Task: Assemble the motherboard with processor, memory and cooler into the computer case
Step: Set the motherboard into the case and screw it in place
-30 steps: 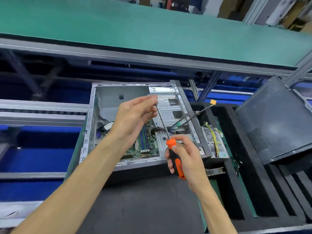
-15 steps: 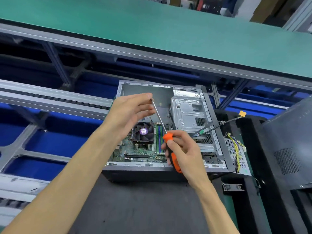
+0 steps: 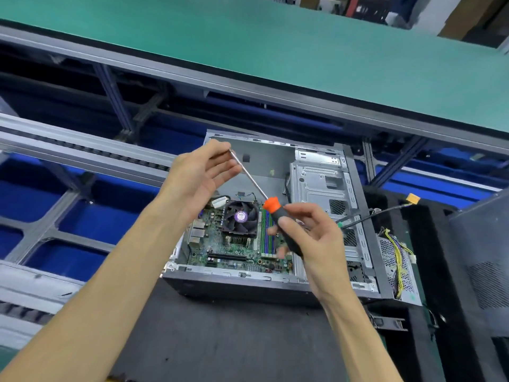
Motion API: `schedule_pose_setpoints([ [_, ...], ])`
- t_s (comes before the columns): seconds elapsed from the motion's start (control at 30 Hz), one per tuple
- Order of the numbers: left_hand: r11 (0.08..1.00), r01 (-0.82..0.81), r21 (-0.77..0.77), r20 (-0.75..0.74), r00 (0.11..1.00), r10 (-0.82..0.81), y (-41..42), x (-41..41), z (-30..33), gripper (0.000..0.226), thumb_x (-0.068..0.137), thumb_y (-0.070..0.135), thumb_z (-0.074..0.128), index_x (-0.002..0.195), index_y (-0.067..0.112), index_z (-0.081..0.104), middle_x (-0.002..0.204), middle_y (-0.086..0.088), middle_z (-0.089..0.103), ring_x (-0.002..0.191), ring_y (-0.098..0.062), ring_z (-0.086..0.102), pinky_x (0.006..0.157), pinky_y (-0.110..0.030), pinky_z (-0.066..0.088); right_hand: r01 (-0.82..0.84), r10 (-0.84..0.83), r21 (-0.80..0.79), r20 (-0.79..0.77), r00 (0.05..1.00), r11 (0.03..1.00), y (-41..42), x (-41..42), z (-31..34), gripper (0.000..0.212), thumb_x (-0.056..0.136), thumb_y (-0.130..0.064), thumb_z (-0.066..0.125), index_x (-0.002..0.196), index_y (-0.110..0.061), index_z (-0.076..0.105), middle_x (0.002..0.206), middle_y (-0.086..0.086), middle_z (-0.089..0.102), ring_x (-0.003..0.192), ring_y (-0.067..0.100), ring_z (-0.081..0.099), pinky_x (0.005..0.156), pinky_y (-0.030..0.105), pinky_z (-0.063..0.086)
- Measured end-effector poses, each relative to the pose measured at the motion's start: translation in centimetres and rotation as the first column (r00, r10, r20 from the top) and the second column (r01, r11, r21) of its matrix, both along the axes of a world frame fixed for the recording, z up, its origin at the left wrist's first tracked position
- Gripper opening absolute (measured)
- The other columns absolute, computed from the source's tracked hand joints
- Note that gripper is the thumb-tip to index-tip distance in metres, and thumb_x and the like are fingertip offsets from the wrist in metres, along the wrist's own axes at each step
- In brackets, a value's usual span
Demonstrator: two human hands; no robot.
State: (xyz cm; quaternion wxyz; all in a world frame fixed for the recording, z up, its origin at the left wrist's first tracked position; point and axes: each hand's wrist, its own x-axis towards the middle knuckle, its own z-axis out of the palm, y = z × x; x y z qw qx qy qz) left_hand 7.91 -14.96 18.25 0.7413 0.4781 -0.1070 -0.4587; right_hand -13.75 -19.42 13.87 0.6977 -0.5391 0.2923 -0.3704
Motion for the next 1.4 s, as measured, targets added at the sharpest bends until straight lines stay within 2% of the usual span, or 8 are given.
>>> schedule_pose_setpoints([
  [0.07, 1.000, -0.023, -0.013, -0.065, 0.998, 0.022, -0.1, -0.1, -0.4, 0.006, 0.090, 0.008, 0.067, 0.091, 0.002, 0.066, 0.077, -0.007, 0.068, 0.072, -0.017, 0.068, 0.073, -0.025, 0.057, 0.012, -0.012, -0.009, 0.000, 1.000, 1.000, -0.3, 0.0, 0.0, 0.010, 0.088, -0.014, 0.069, 0.098, -0.016, 0.070, 0.080, 0.012, 0.071, 0.062, 0.035, 0.062, 0.035, 0.026, 0.045],
  [0.13, 0.998, -0.058, -0.028, -0.119, 0.991, 0.054, -0.4, -0.3, -0.9, 0.005, 0.090, 0.008, 0.067, 0.089, 0.003, 0.066, 0.077, -0.006, 0.068, 0.071, -0.015, 0.066, 0.072, -0.024, 0.057, -0.008, 0.008, 0.014, -0.006, 1.000, 1.000, -0.3, 0.2, -0.1, 0.009, 0.089, -0.016, 0.067, 0.098, -0.018, 0.069, 0.076, 0.007, 0.069, 0.057, 0.035, 0.051, 0.035, 0.026, 0.042],
  [0.27, 0.993, -0.113, -0.036, -0.210, 0.972, 0.103, -0.8, -0.2, -1.5, 0.006, 0.089, 0.009, 0.068, 0.088, 0.003, 0.065, 0.074, -0.004, 0.067, 0.066, -0.013, 0.064, 0.070, -0.022, 0.056, -0.049, 0.037, 0.135, 0.084, 0.996, 0.990, 0.1, 0.6, 0.0, 0.024, 0.081, -0.002, 0.063, 0.103, -0.006, 0.056, 0.084, 0.010, 0.072, 0.061, 0.029, 0.063, 0.056, 0.028, 0.053],
  [0.4, 0.992, -0.117, -0.047, -0.279, 0.955, 0.100, -0.6, 0.0, -2.0, 0.010, 0.088, 0.009, 0.069, 0.093, 0.001, 0.064, 0.076, -0.005, 0.067, 0.070, -0.015, 0.066, 0.072, -0.023, 0.057, 0.098, -0.136, 0.184, 0.207, 0.969, 0.978, 0.0, 0.8, 0.4, 0.023, 0.082, -0.001, 0.075, 0.103, -0.005, 0.066, 0.104, 0.023, 0.073, 0.090, 0.041, 0.074, 0.074, 0.031, 0.061],
  [0.7, 0.988, -0.134, -0.078, -0.377, 0.921, 0.096, -0.5, -0.6, -2.3, 0.012, 0.089, 0.008, 0.069, 0.097, 0.000, 0.065, 0.080, -0.007, 0.069, 0.073, -0.016, 0.069, 0.072, -0.024, 0.058, 0.341, -0.369, 0.146, 0.273, 0.888, 0.929, 0.5, 2.3, 0.2, 0.030, 0.082, -0.013, 0.075, 0.106, -0.010, 0.058, 0.098, 0.017, 0.070, 0.083, 0.044, 0.074, 0.074, 0.035, 0.061],
  [0.9, 0.990, -0.098, -0.100, -0.396, 0.917, 0.050, -0.5, 0.0, -2.3, 0.015, 0.088, 0.009, 0.072, 0.100, 0.001, 0.067, 0.086, -0.008, 0.071, 0.080, -0.017, 0.071, 0.075, -0.025, 0.058, 0.353, -0.375, 0.130, 0.269, 0.887, 0.927, 0.2, 2.8, -0.3, 0.023, 0.088, -0.007, 0.071, 0.106, -0.011, 0.057, 0.107, 0.026, 0.066, 0.083, 0.044, 0.073, 0.072, 0.036, 0.061],
  [1.13, 0.992, -0.087, -0.096, -0.332, 0.942, 0.050, -1.0, 0.5, -2.6, 0.010, 0.089, 0.011, 0.070, 0.096, 0.004, 0.068, 0.086, -0.007, 0.071, 0.080, -0.016, 0.071, 0.075, -0.025, 0.058, 0.362, -0.365, 0.064, 0.260, 0.894, 0.930, -0.4, 3.0, -0.7, 0.019, 0.090, -0.005, 0.069, 0.104, -0.013, 0.059, 0.103, 0.010, 0.072, 0.081, 0.042, 0.074, 0.071, 0.036, 0.061],
  [1.4, 0.998, -0.026, -0.066, -0.299, 0.954, 0.005, -1.5, 0.9, -3.0, 0.020, 0.090, 0.011, 0.069, 0.107, 0.001, 0.065, 0.089, -0.008, 0.072, 0.085, -0.018, 0.072, 0.076, -0.025, 0.058, 0.378, -0.381, 0.061, 0.244, 0.892, 0.924, -1.0, 2.9, -1.0, 0.019, 0.090, -0.007, 0.070, 0.101, -0.020, 0.063, 0.105, 0.012, 0.071, 0.083, 0.044, 0.074, 0.070, 0.036, 0.061],
])
